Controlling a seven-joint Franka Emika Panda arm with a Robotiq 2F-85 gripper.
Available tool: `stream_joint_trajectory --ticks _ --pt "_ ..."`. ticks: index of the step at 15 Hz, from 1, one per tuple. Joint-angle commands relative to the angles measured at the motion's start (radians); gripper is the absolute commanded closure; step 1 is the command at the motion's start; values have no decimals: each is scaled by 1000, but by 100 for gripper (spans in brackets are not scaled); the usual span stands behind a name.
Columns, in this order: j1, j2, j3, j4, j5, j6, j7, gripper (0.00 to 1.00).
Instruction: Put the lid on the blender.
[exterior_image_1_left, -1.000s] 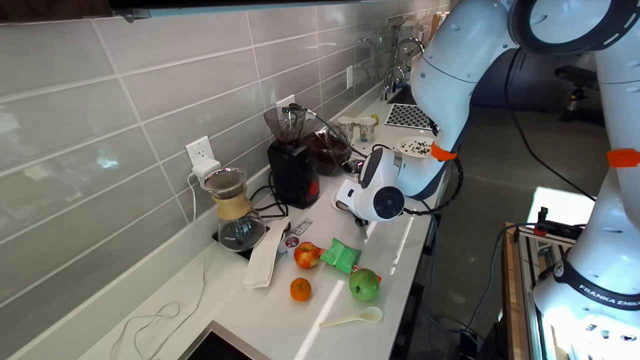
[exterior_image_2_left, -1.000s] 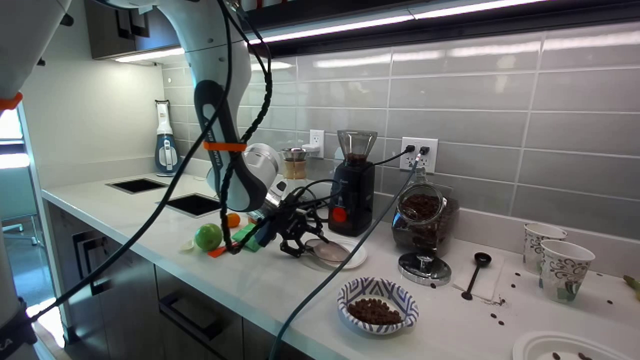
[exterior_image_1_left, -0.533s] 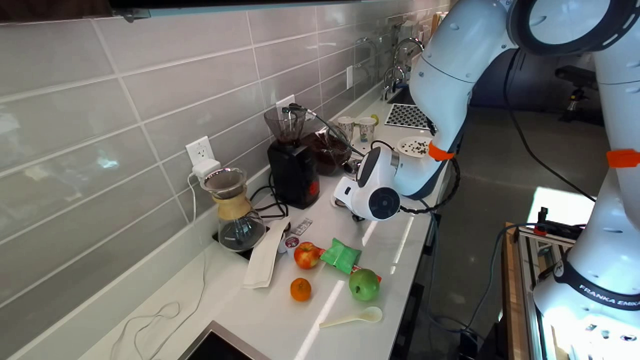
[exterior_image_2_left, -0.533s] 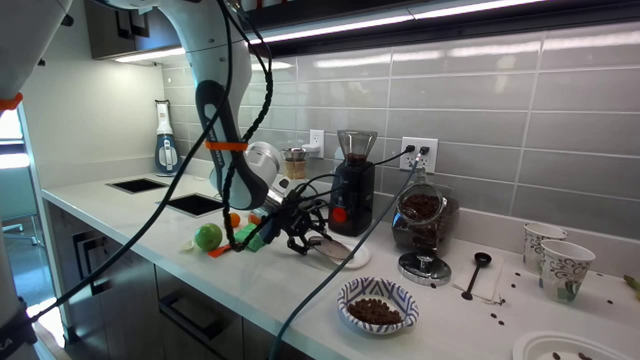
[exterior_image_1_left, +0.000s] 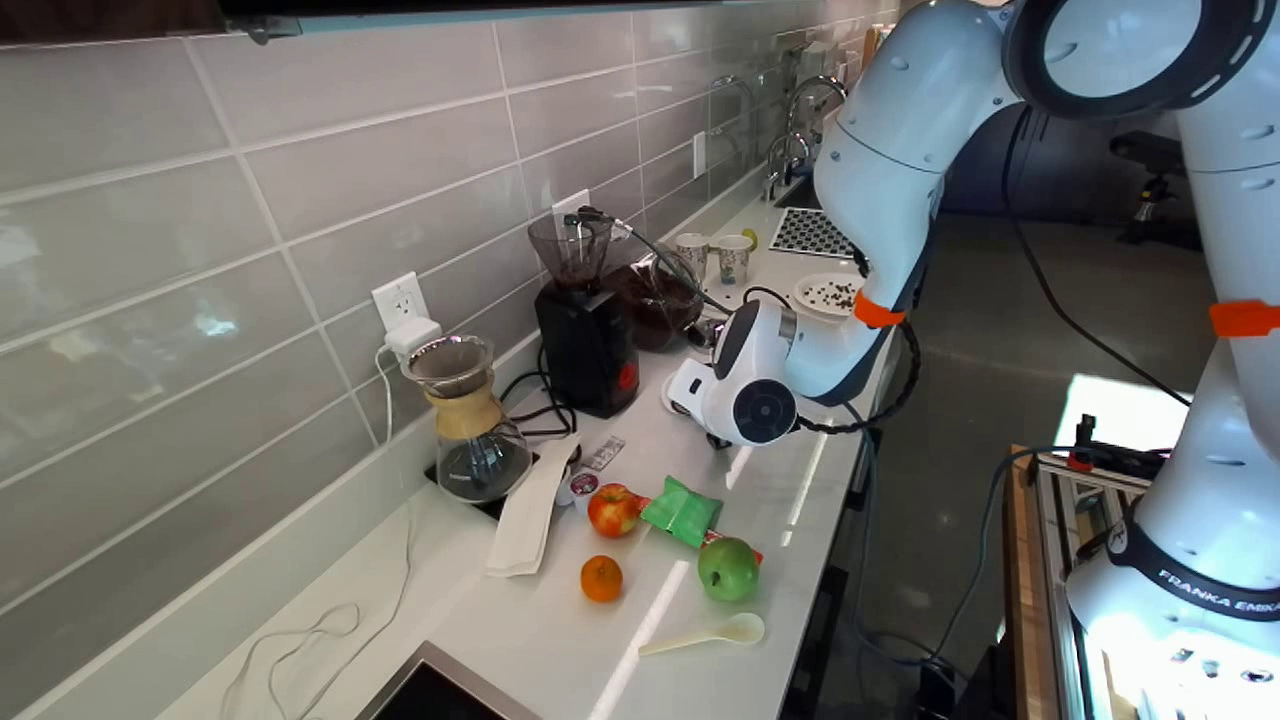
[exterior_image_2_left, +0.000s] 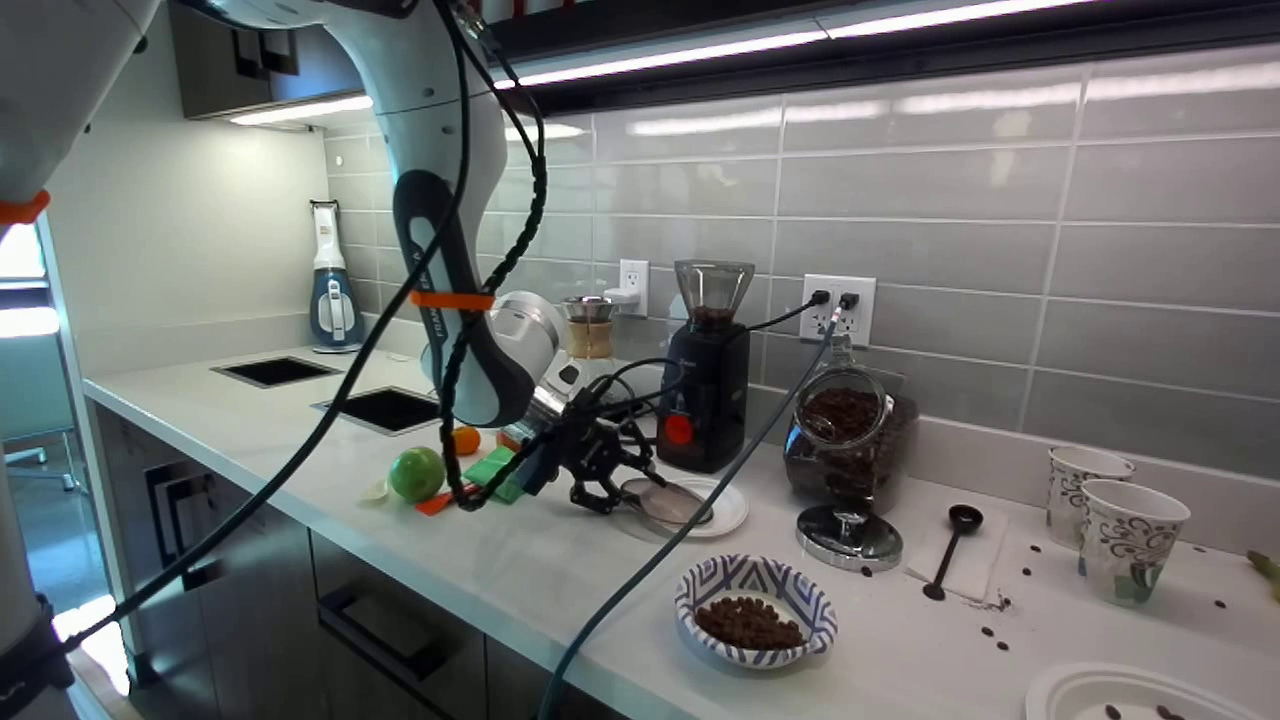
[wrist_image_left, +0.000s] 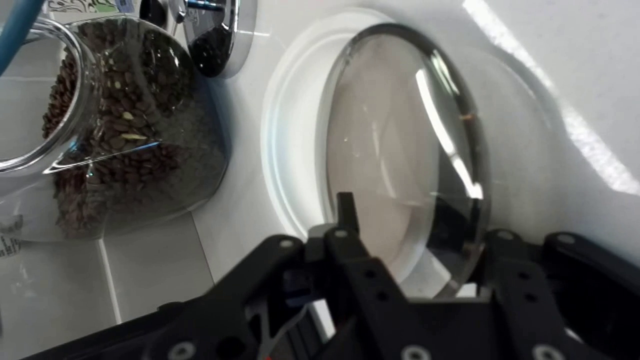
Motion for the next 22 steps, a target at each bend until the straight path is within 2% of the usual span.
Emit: stream_joint_trajectory --ticks 1,5,7,19,22 --pt "-12 40 6 17 31 13 -18 89" --pt "-10 30 6 21 37 -6 -26 100" --pt "-11 26 6 23 45 -4 -34 96" --pt "19 -29 11 17 228 -23 -203 96" --pt "13 -9 10 28 239 2 -201 90"
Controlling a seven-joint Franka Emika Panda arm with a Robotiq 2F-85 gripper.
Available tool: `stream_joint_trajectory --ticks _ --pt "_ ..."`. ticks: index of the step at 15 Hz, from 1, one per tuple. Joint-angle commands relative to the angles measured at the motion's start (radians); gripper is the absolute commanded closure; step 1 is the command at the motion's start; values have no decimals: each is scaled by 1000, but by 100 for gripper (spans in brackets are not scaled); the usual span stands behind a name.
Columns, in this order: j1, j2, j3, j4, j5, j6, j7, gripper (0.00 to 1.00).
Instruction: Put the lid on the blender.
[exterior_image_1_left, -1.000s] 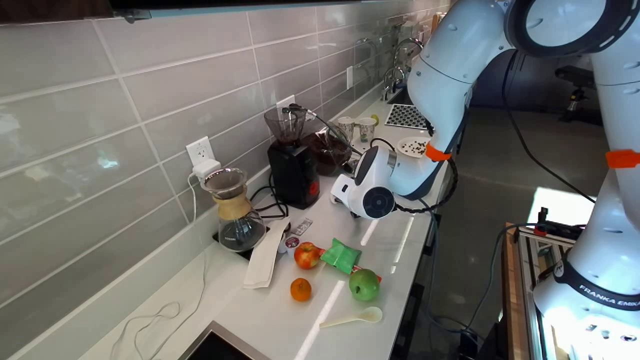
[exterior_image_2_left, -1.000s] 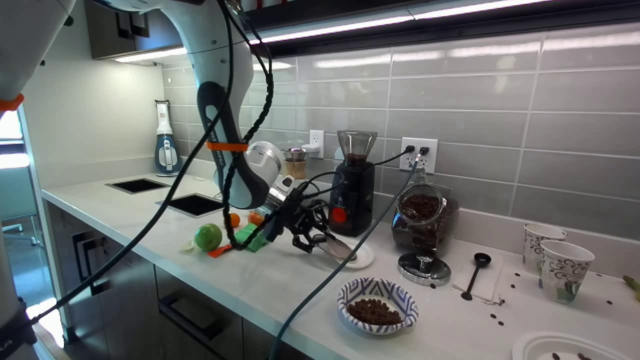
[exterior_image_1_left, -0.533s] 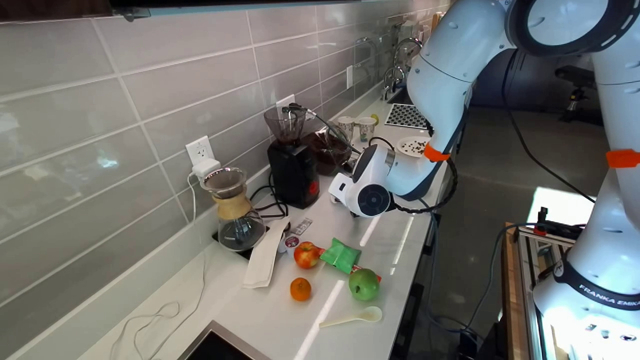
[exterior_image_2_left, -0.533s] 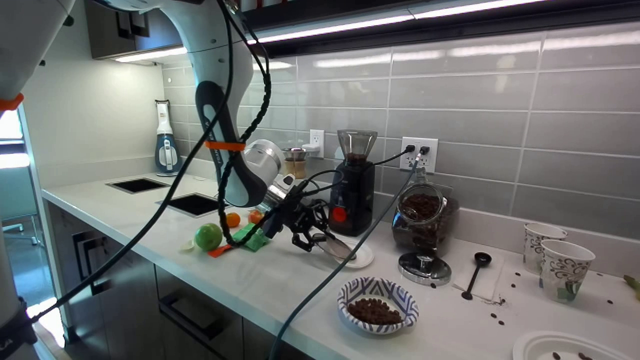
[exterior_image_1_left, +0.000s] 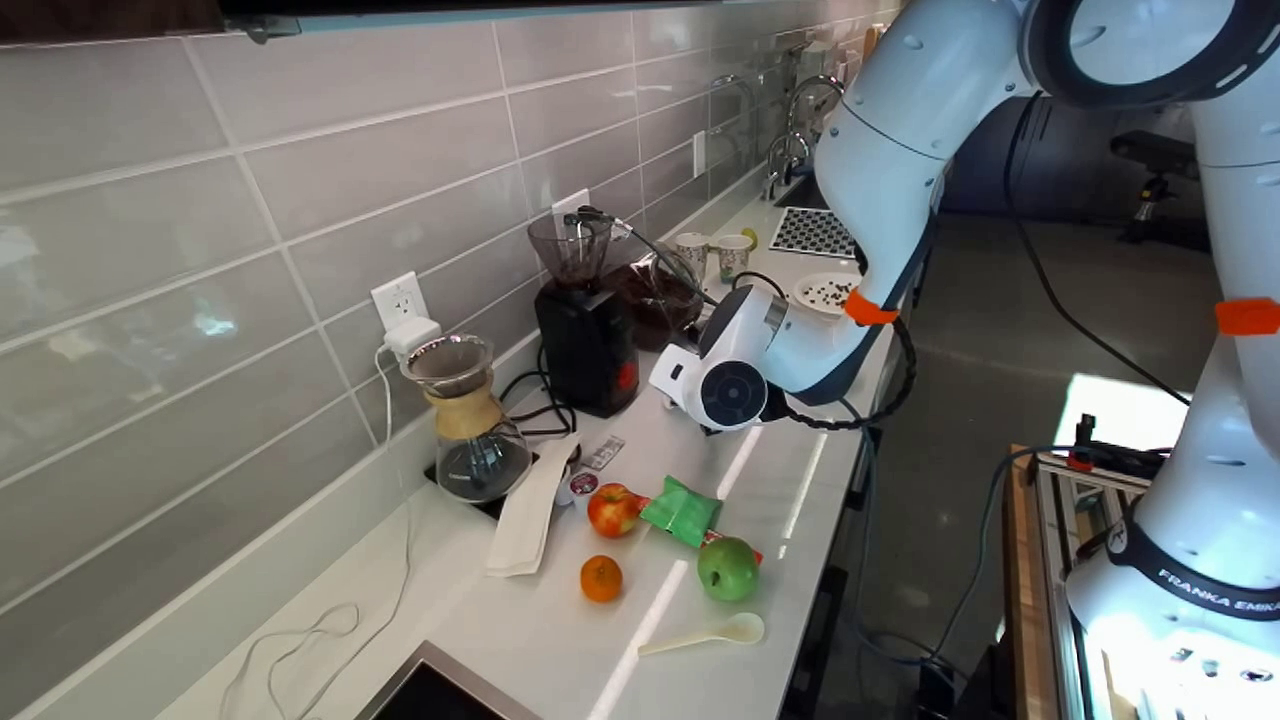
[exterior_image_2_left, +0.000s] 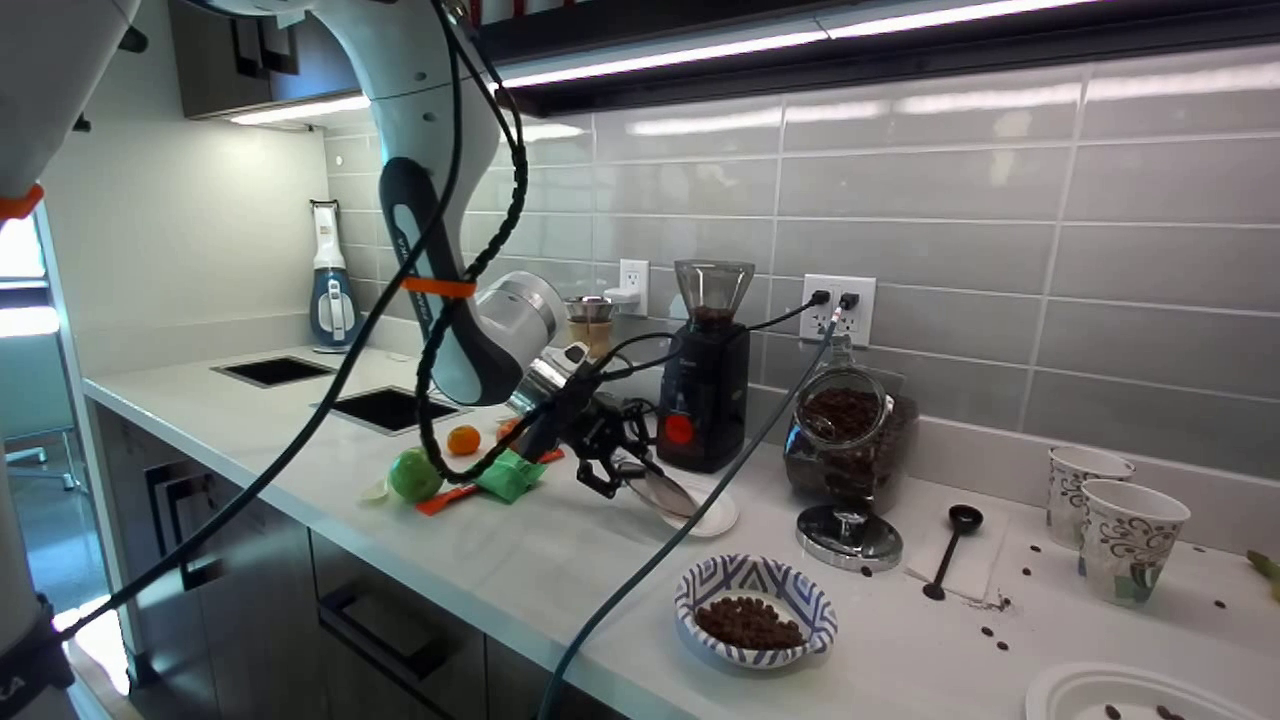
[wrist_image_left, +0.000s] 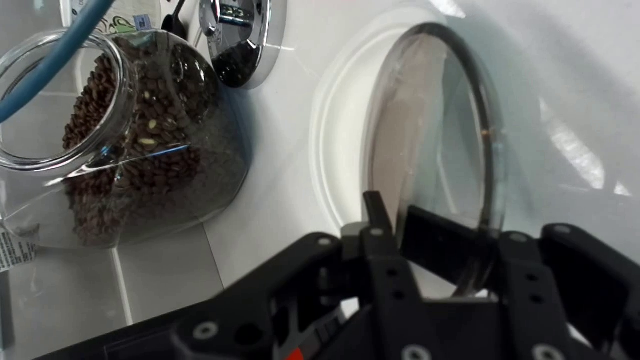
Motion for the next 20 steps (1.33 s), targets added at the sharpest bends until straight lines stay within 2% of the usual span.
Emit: stream_joint_trajectory --ticks 1,3,5,6,10,14,17,20 --pt "-6 28 1 3 44 37 -22 87" --pt "-8 44 3 8 45 51 -19 88" --pt "-8 50 4 10 49 54 -20 71" --pt "-9 59 3 10 54 68 -19 55" --pt "-8 75 3 14 61 77 -21 27" --pt "-11 66 2 19 65 75 -21 24" --pt "-17 61 9 15 89 108 -35 31" --pt "-14 52 9 9 122 116 -53 29"
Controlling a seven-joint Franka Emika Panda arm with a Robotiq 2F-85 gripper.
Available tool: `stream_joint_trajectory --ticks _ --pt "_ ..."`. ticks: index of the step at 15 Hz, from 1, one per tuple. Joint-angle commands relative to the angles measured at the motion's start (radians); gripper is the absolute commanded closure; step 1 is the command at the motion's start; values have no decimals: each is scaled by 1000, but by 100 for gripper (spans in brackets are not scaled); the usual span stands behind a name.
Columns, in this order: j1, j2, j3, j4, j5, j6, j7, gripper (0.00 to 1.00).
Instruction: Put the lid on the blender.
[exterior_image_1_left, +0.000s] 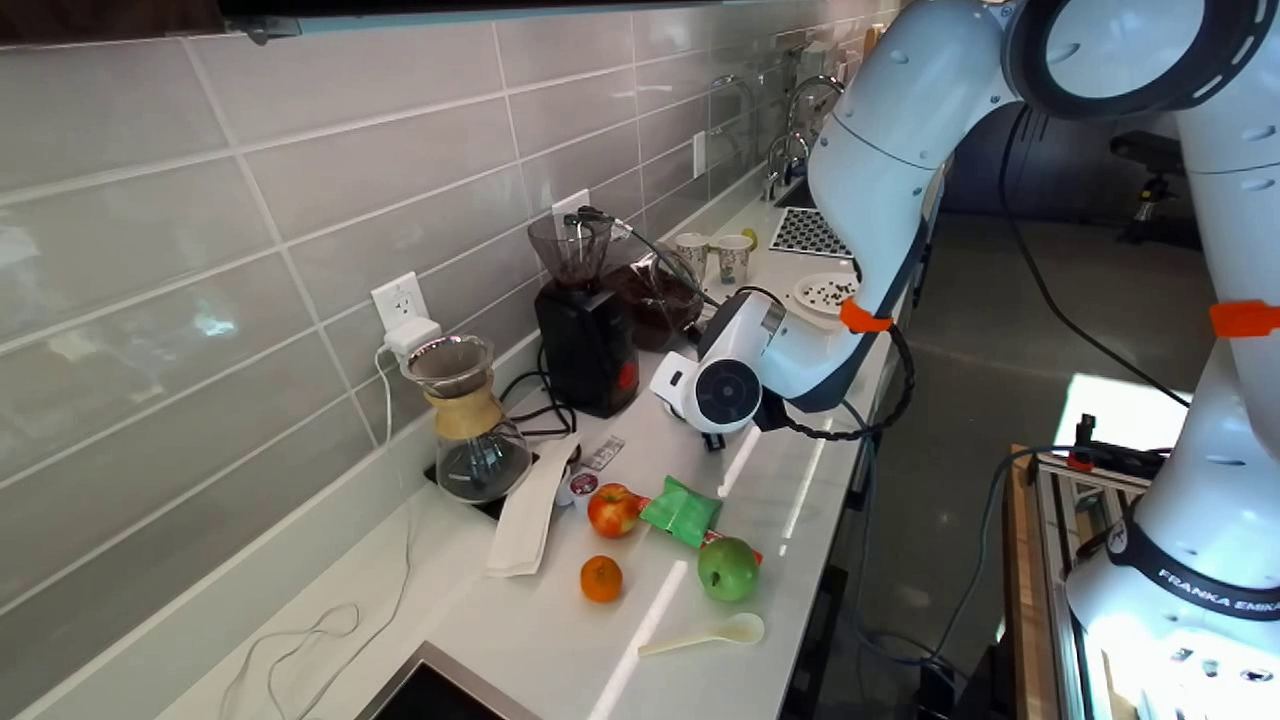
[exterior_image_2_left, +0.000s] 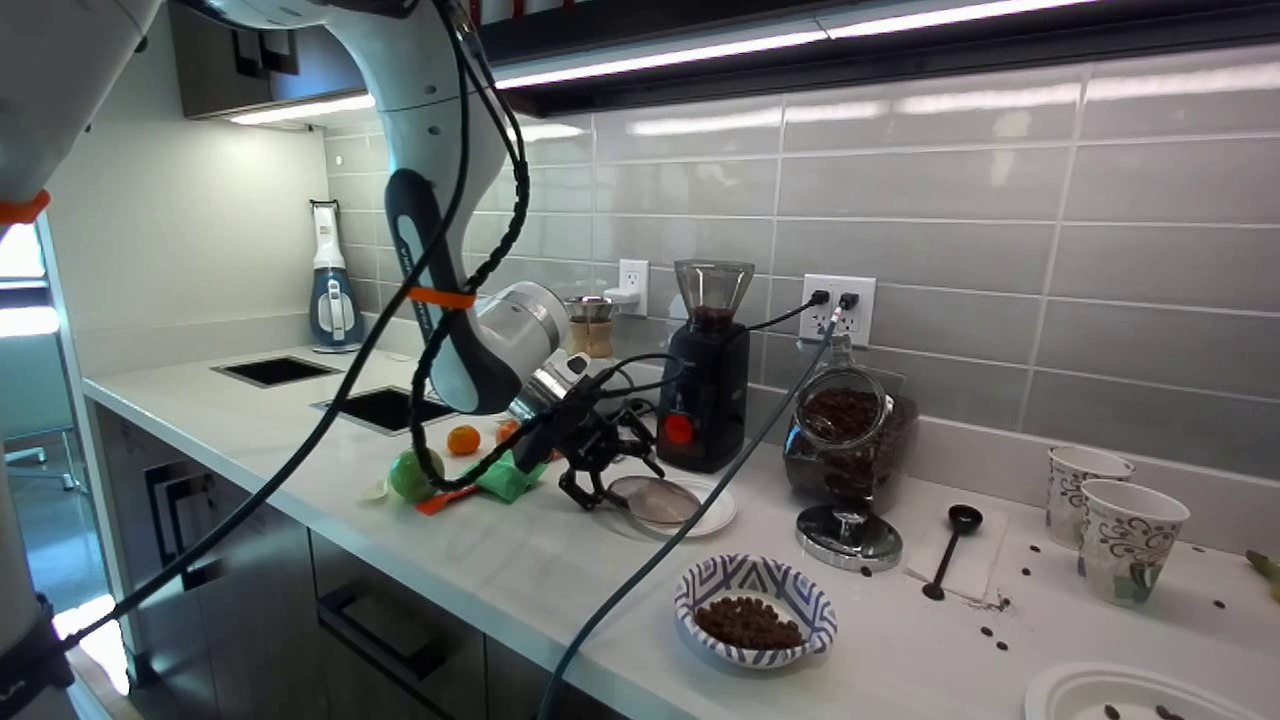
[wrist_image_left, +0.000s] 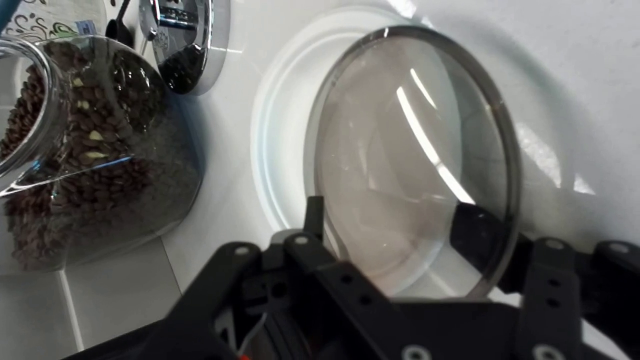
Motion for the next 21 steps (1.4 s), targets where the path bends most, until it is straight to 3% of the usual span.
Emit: stream_joint_trajectory --ticks 1,6,7,8,11,13,16,21 --pt "-3 15 10 -8 69 60 -39 30" --pt "5 5 11 -11 123 57 -81 30" --pt "7 3 11 -13 134 55 -91 36" --pt "9 0 11 -14 145 55 -101 54" --pt "18 -8 9 -17 173 57 -119 77" --pt "27 -15 8 -18 188 48 -130 82" --pt "34 -36 4 -20 195 37 -144 99" --pt "48 -38 -1 -16 185 9 -143 97"
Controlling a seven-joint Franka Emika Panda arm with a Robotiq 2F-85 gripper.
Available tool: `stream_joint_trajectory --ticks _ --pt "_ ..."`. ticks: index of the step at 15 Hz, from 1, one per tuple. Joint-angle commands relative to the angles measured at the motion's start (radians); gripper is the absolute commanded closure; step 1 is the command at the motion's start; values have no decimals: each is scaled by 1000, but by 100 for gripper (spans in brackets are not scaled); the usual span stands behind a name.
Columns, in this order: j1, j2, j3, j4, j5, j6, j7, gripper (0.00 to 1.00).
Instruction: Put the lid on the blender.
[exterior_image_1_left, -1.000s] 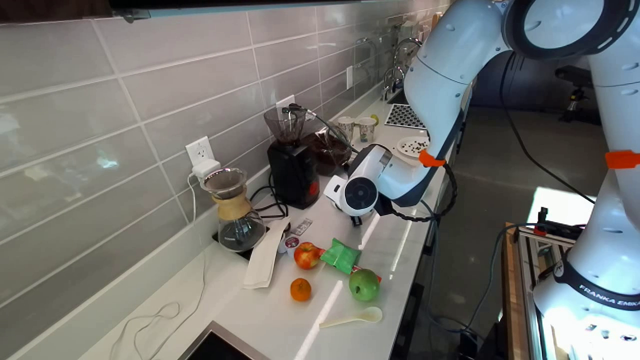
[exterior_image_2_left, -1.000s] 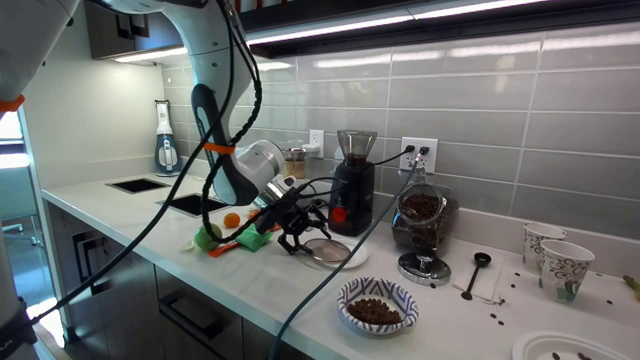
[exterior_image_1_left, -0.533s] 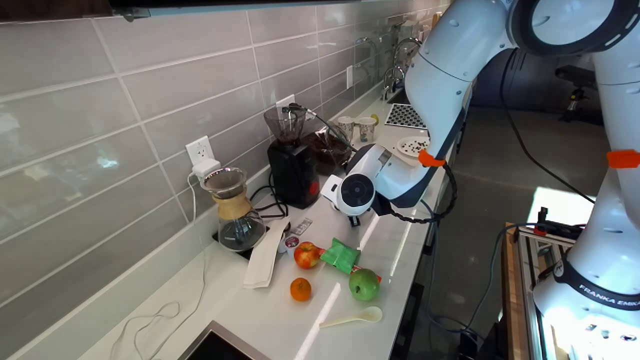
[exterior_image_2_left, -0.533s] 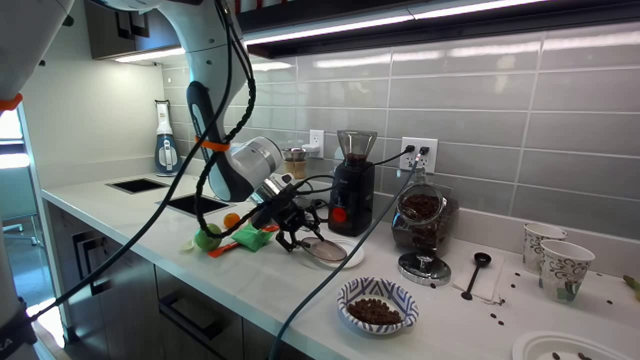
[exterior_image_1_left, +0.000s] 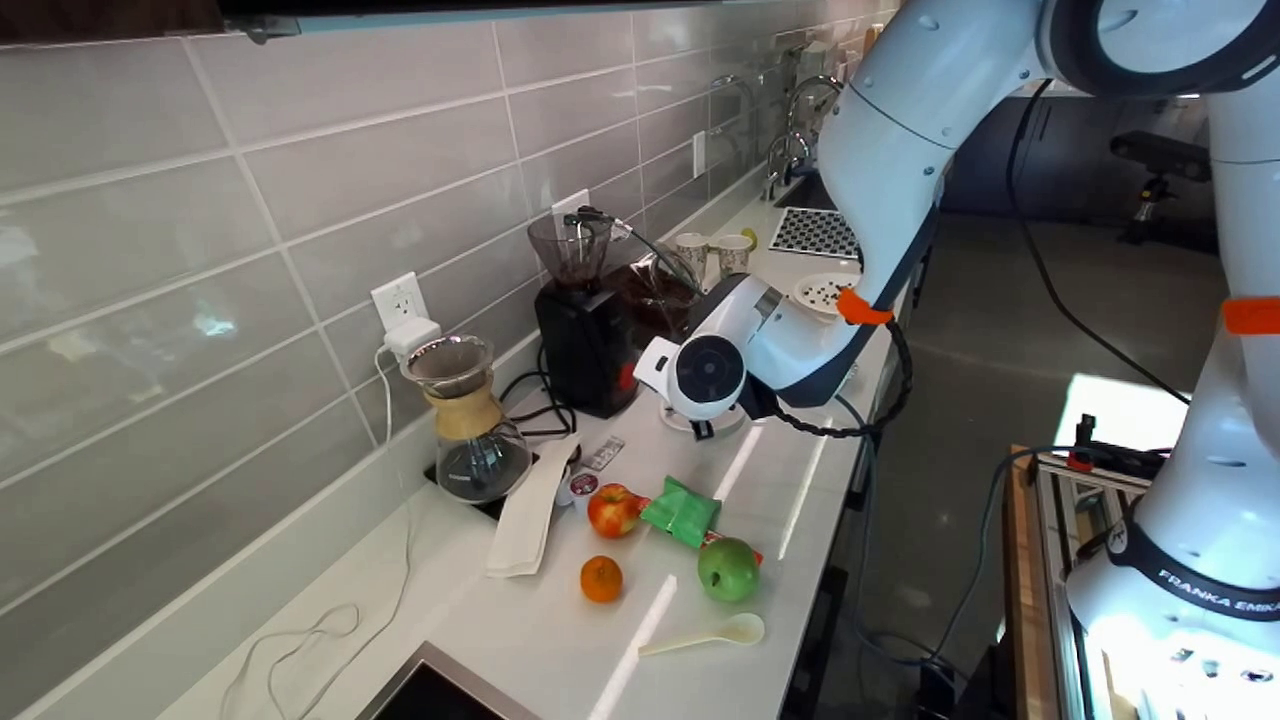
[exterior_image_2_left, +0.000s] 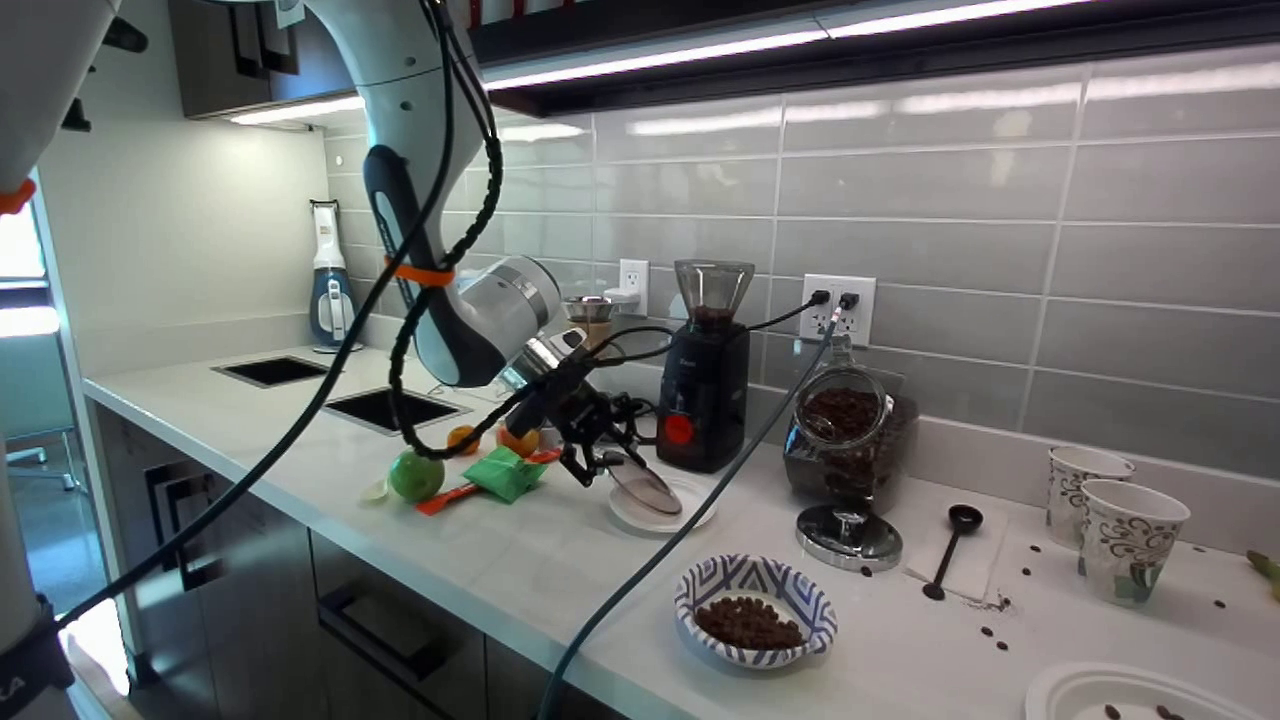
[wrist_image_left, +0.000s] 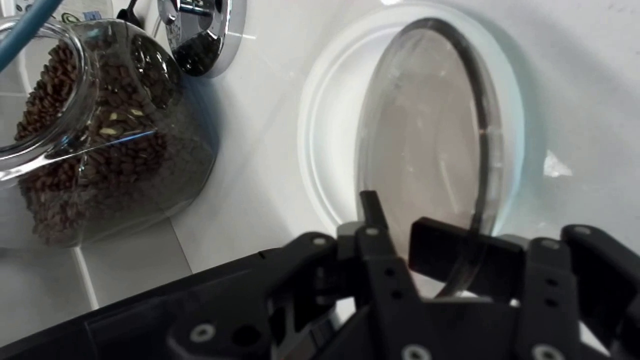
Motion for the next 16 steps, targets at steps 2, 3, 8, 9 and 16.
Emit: stream_joint_trajectory --ticks 2,3,8,9,16 --pt "29 30 -8 -5 29 -35 -8 99" --pt "40 30 -8 -2 25 -72 -7 100" --pt "100 74 6 20 35 -253 -35 99" --pt "111 84 9 24 35 -286 -41 99" --pt "169 121 24 43 8 -494 -64 99"
